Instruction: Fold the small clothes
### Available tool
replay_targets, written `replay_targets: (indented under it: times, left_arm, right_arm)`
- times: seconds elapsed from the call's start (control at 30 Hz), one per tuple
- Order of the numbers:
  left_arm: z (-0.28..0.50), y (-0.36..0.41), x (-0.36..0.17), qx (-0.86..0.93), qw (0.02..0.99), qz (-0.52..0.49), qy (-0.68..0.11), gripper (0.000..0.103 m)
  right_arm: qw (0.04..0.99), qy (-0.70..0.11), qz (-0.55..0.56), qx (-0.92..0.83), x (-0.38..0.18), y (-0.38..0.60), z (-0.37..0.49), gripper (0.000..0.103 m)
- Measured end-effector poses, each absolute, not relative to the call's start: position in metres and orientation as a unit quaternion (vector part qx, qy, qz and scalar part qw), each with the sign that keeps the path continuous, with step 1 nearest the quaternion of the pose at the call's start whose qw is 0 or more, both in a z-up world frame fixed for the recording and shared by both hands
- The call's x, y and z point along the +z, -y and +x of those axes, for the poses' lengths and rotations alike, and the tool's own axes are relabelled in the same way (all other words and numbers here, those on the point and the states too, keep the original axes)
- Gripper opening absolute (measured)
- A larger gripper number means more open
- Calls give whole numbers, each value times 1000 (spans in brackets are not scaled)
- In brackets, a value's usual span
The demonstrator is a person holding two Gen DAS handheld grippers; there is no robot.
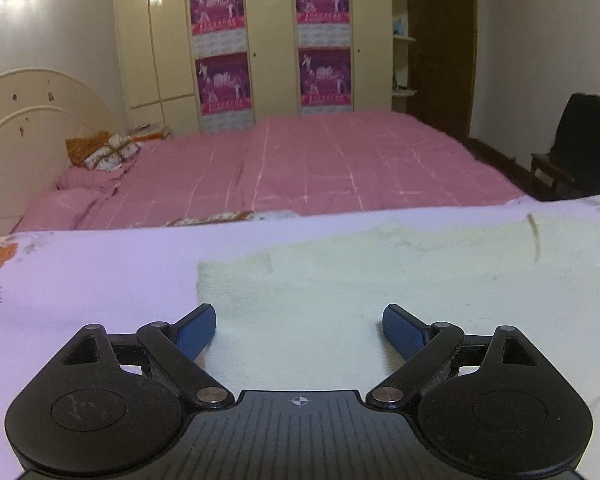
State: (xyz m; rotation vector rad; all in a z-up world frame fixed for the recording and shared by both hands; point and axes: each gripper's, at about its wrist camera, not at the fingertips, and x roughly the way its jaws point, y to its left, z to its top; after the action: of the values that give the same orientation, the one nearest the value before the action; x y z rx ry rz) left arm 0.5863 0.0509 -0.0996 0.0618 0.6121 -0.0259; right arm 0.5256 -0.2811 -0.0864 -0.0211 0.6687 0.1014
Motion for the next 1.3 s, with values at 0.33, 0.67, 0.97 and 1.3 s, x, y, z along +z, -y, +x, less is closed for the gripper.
replay_targets:
  times: [0.33,0.67,0.97,1.3]
  left_arm:
    - [546,-28,-93,-36,958,17,-285,90]
    - [529,-28,-109,-35,951,18,-306,90]
    - [450,-56,-92,-17,953,-3,-304,90]
    - [298,-102,-98,16,930,-46,-363,63]
  right_arm:
    - [947,-309,-13,90,-79,260,502,19]
    - [944,-319,-43,76,-97,268,489,21]
    - [946,-319,16,55,-76,300,451,32]
    - [910,-382,126,99,-86,350,354,30]
